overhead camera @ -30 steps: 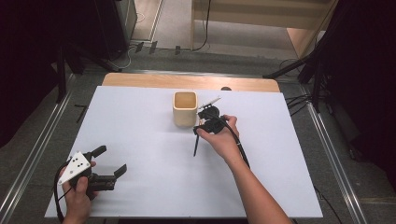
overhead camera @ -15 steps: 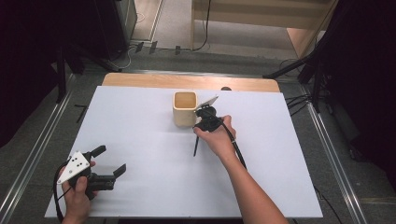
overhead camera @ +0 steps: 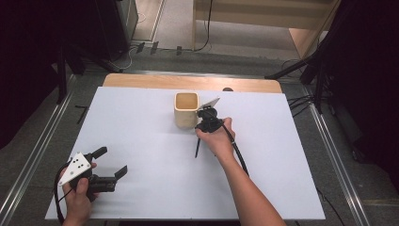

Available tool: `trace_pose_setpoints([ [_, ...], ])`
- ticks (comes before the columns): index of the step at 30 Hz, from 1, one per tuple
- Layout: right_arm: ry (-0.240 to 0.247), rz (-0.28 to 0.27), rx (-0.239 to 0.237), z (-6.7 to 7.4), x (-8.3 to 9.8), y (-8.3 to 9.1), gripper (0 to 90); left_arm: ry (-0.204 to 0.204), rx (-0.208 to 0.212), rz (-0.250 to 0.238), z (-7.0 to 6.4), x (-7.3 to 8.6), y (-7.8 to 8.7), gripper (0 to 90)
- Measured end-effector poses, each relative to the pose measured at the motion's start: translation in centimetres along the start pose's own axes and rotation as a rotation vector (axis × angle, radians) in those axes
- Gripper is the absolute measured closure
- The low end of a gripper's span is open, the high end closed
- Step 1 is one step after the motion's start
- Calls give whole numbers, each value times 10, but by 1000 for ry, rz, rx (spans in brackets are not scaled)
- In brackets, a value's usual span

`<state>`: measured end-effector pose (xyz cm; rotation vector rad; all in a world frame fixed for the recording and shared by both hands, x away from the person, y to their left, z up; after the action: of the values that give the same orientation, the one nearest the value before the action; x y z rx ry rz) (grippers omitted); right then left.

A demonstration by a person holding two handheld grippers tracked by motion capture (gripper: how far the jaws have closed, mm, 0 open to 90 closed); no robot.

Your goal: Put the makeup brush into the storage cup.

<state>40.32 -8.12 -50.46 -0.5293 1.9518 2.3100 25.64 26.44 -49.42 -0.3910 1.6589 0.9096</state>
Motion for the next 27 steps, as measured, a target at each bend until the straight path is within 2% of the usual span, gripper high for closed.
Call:
trace_pose_setpoints([
  [11,-23,-2,23,3,0,-6,742,0,-1,-2,1,0,0,0],
  [15,-37,-14,54,4,2,-7,796,1,0,0,0,0,0,0],
  [19,-48,-34,65,3,4,-8,838,0,0,0,-1,0,0,0],
  [27,-79,-60,16,-1,7,-7,846,-1,1,-1,-1,0,-1,0],
])
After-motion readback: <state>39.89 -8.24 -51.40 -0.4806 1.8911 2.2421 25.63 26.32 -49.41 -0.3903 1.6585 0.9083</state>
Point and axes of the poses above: each handheld gripper's, and its own axes: y roughly backward along the jaws, x roughly out of its underside, z roughly to its left, the point moved 3 cm from there along -y, roughly forward along the jaws, and after that the axes turned 3 degrees about z, right-handed, at the moved point
